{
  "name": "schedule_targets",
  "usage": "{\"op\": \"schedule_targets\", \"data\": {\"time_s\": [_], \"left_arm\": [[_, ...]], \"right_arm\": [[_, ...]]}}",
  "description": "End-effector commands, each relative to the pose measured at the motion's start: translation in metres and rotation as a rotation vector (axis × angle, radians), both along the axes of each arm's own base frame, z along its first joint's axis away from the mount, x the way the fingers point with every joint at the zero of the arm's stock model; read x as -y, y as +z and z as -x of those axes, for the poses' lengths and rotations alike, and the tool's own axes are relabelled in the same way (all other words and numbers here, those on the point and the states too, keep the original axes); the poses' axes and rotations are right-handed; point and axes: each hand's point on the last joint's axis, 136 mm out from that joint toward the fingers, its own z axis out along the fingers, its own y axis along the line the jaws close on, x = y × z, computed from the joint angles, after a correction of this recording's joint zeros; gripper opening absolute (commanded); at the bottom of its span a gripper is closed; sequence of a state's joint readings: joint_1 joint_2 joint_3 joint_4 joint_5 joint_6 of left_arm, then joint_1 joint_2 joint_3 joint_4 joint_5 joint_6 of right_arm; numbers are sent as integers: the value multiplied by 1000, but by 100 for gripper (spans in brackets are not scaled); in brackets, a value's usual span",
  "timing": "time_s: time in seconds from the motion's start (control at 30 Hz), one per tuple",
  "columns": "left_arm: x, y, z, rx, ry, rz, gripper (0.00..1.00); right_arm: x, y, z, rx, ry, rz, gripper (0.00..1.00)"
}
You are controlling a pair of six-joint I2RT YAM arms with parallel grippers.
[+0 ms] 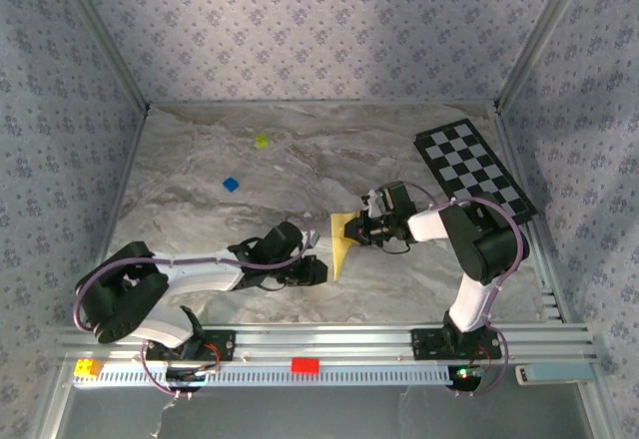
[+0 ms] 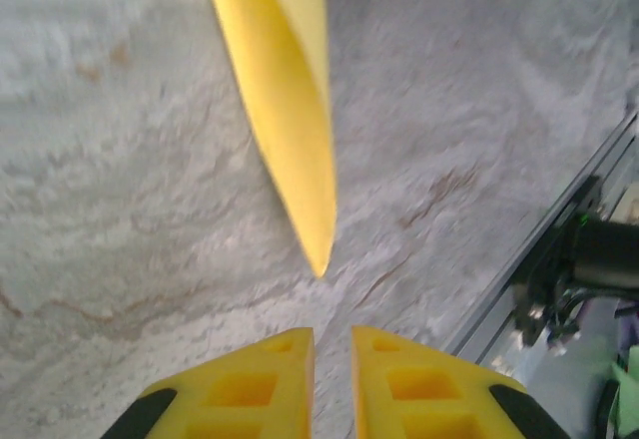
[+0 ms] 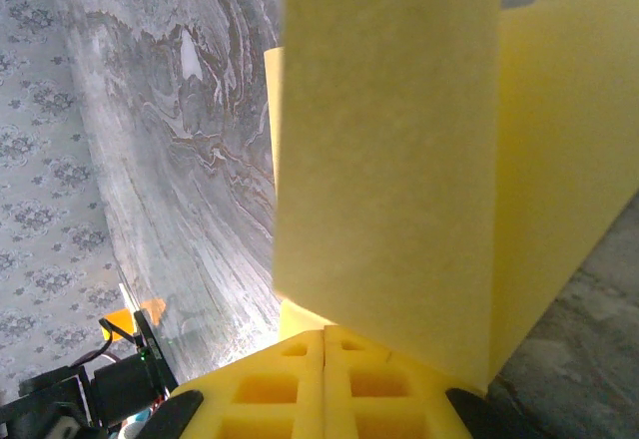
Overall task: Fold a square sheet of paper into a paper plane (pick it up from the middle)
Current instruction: Fold the wing for the fifth time at the center of the table.
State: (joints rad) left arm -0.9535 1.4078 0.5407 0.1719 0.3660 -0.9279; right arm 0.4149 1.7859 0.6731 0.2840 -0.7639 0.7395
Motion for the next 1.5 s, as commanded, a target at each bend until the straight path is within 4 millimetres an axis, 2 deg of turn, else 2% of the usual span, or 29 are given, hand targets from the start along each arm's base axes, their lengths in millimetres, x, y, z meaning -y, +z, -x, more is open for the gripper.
{"op": "schedule_targets", "data": {"time_s": [0.0, 0.13, 0.33, 0.53, 0.7, 0.87, 0.97, 1.23, 1.47], "left_arm": [[11, 26, -27, 63, 58, 42, 17], [31, 33, -40, 65, 46, 63, 17], [55, 21, -49, 18, 26, 80, 11], [62, 10, -55, 6, 34, 75, 6], [66, 6, -58, -1, 25, 67, 5], [64, -8, -57, -21, 24, 24, 5], [57, -26, -52, -54, 21, -30, 5], [33, -68, -21, -154, 20, -139, 4], [22, -71, 3, -169, -6, -170, 4]], "right_arm": [[15, -34, 9, -72, -35, 125, 6], [13, -33, 10, -70, -32, 125, 6], [13, -35, 11, -74, -29, 128, 6], [12, -34, 12, -73, -28, 129, 6], [13, -35, 13, -71, -28, 133, 6], [13, -35, 13, -70, -27, 134, 6], [13, -36, 14, -74, -27, 136, 6], [16, -39, 14, -79, -29, 143, 6], [18, -39, 14, -83, -34, 146, 6]]}}
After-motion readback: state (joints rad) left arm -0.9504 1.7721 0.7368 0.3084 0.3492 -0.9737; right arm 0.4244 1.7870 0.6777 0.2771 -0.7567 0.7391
